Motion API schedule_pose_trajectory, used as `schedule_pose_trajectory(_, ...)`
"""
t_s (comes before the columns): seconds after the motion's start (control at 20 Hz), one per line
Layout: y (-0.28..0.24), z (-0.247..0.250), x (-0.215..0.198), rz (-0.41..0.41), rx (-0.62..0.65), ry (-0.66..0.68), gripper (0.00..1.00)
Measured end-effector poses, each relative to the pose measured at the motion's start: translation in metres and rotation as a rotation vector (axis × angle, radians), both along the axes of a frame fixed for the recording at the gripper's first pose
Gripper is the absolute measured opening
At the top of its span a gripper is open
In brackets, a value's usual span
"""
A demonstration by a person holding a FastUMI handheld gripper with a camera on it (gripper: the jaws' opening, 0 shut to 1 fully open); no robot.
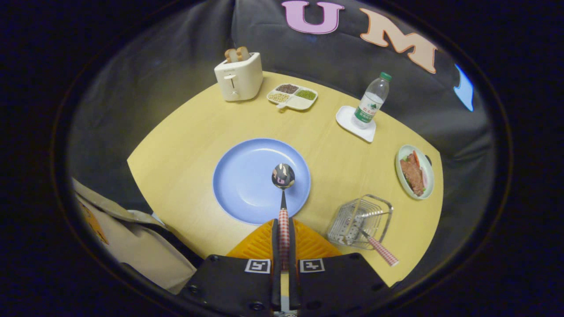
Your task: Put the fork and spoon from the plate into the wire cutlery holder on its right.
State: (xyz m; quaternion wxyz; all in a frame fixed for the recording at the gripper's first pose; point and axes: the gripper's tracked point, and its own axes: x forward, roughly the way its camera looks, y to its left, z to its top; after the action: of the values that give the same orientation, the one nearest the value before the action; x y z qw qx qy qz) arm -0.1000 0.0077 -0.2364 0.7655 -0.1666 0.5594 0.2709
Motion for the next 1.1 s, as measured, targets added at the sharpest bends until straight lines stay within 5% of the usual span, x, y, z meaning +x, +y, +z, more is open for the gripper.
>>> schedule_pose_trajectory(0.8,-0.133,0.033,0.034,0.025,-0.114,0.056,0.10)
schedule_pose_trajectory(1.1,-0.147,0.017,0.030,0.098,-0.160,0.132,0.10)
